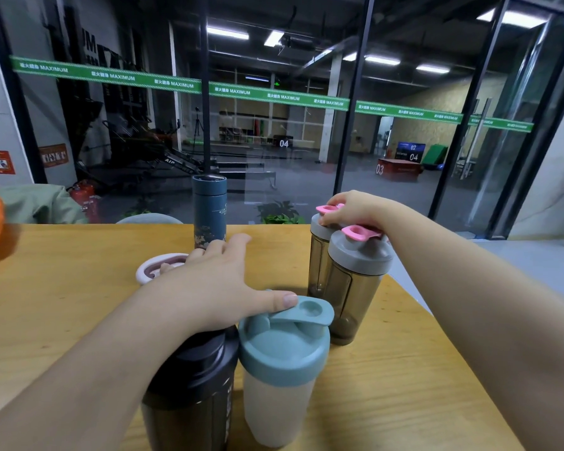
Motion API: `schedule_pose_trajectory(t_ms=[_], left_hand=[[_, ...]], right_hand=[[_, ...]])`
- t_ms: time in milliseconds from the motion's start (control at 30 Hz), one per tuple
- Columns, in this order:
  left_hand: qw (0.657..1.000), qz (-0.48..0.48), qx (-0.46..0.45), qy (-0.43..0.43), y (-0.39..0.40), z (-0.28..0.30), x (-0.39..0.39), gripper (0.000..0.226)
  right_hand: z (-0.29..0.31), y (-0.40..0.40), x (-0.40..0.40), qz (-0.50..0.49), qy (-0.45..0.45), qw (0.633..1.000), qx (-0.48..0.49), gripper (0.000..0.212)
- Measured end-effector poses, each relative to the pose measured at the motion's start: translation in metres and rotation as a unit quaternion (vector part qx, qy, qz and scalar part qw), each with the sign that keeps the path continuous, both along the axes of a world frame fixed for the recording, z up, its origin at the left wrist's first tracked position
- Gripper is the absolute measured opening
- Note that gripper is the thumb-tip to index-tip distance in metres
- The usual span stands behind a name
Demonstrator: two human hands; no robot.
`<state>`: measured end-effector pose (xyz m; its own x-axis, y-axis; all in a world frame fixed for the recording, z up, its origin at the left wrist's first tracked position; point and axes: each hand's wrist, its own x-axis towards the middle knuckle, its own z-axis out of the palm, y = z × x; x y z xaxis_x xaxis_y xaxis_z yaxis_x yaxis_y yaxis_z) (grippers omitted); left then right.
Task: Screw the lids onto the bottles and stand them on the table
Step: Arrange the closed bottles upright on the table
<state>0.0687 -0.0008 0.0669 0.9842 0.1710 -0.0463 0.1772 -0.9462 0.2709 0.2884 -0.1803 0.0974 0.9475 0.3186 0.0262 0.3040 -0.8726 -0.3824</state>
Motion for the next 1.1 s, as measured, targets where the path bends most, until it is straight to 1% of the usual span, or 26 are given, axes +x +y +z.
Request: schedule_pose_trajectory(t_ms=[133, 233, 333, 500, 633, 733, 767, 833, 933, 1033, 1100], left_hand=[[1.0, 0.001, -0.001, -0.004, 0.0, 0.0, -0.001, 0.111], [1.0, -0.001, 0.002, -0.006, 0.001, 0.0, 0.0, 0.111], [1.0, -0.002, 0.003, -0.008, 0.001, -0.001, 0.0, 0.111], [1.0, -0.002, 0.004, -0.008, 0.001, -0.001, 0.0, 0.111], [1.0, -0.003, 0.002, -0.008, 0.002, -0.001, 0.0, 0.111], [1.0, -0.004, 0.002, -0.011, 0.001, -0.001, 0.0, 0.111], [1.0, -0.004, 0.001, -0.012, 0.001, -0.001, 0.0, 0.111], [1.0, -0.004, -0.002, -0.012, 0.001, -0.001, 0.001, 0.111], [1.0, -0.006, -0.005, -0.012, 0.001, -0.002, 0.001, 0.112], [1.0, -0.008, -0.011, -0.016, 0.003, -0.003, 0.001, 0.113], [1.0, -0.008, -0.011, -0.017, 0.003, -0.002, 0.002, 0.112]], right_hand=[[0.002, 0.007, -0.002, -0.004, 0.012, 1.0, -0.007, 0.038], [0.003, 0.008, -0.003, -0.008, 0.025, 0.999, -0.025, 0.044], [0.004, 0.004, -0.004, -0.006, 0.049, 0.999, -0.011, 0.047], [0.006, 0.001, -0.007, -0.004, 0.03, 0.999, -0.016, 0.052], [0.005, 0.002, -0.008, -0.003, 0.031, 0.999, -0.024, 0.064], [0.01, 0.0, -0.007, -0.019, 0.035, 0.999, -0.002, 0.084], [0.012, -0.002, -0.008, -0.029, 0.027, 0.999, 0.007, 0.089], [0.015, -0.008, -0.014, -0.037, -0.01, 0.999, 0.021, 0.093], [0.011, -0.021, -0.035, -0.02, -0.062, 0.997, 0.047, 0.086], [-0.003, -0.031, -0.058, 0.028, -0.09, 0.993, 0.066, 0.07], [-0.014, -0.035, -0.071, 0.061, -0.106, 0.991, 0.061, 0.063]])
